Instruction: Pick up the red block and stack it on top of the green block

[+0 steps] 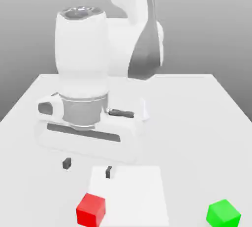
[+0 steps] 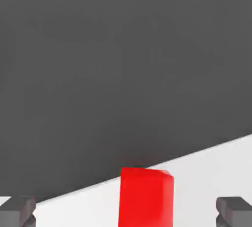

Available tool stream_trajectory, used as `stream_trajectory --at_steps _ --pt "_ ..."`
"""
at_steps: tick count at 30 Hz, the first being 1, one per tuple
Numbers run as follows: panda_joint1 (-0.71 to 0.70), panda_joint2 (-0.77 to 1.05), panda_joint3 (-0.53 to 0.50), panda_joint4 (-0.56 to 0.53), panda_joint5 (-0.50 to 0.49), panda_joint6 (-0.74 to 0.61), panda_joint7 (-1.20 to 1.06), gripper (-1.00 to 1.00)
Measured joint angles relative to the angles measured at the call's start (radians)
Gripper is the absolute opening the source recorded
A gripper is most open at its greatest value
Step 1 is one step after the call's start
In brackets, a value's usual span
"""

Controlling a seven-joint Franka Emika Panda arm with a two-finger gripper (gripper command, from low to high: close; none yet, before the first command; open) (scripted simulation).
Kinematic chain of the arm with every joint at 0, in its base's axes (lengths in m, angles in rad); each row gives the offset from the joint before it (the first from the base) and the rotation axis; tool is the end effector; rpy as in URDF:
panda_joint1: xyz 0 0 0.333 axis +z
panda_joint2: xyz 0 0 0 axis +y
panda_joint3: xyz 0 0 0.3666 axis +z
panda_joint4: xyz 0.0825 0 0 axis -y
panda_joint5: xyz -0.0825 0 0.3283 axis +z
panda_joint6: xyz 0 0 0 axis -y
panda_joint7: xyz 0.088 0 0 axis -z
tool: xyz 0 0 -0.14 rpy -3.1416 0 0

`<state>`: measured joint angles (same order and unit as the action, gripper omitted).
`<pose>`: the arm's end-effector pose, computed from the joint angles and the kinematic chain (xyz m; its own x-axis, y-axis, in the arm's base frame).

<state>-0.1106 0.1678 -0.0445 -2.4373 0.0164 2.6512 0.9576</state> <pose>0.4699 -0.0736 0.3049 0.4295 -0.9027 0.0259 -0.9019 -0.4302 -0.0384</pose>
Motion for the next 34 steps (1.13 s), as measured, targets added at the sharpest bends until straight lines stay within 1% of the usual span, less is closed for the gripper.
stream_trajectory --at_steps 5,6,13,18,27,29,31,32,34 --pt "-0.011 0.181 0.006 0.011 0.020 0.125 -0.004 0.00" --pt "-0.014 0.216 0.009 0.017 0.023 0.154 -0.007 -1.00" --pt "-0.015 0.225 0.011 0.018 0.023 0.161 -0.006 -1.00" --pt "-0.002 0.078 0.009 -0.002 0.005 0.033 0.003 -1.00" --pt "0.223 0.076 0.218 0.107 -0.086 -0.085 -0.040 -1.00" --pt "0.283 0.130 0.249 0.145 -0.126 -0.070 -0.037 -1.00" --pt "0.324 0.205 0.242 0.165 -0.162 -0.017 -0.022 -1.00" --pt "0.333 0.227 0.237 0.169 -0.173 0.001 -0.017 1.00" --pt "0.333 0.227 0.237 0.169 -0.173 0.001 -0.017 1.00"
